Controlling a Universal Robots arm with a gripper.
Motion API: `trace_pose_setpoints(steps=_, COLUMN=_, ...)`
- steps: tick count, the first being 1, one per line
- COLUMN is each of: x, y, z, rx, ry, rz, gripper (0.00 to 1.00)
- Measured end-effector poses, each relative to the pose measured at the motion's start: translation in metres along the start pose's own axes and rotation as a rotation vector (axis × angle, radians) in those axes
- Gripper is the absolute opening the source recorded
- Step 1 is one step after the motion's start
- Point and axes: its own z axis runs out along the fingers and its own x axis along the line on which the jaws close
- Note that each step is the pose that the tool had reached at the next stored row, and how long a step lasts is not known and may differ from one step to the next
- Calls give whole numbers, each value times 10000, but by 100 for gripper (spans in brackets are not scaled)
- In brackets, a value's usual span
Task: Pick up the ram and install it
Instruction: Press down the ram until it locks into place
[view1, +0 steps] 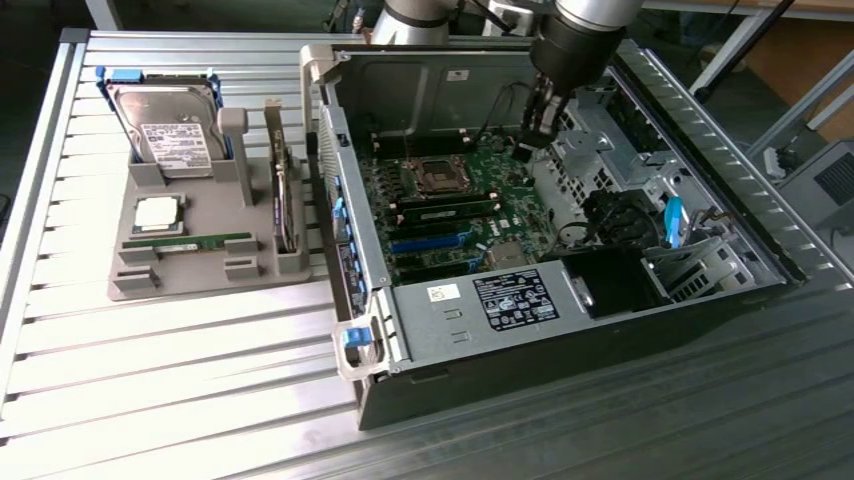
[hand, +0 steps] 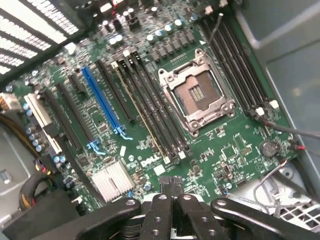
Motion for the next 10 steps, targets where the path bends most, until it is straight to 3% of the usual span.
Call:
trace_pose_setpoints(steps=8, x=0, y=0, z=2, rx=-12, ry=17, rz=1442, gripper=9)
trace_pose_setpoints(steps=10, x=0, y=0, z=2, rx=-17, ry=25, rz=2110, gripper=9)
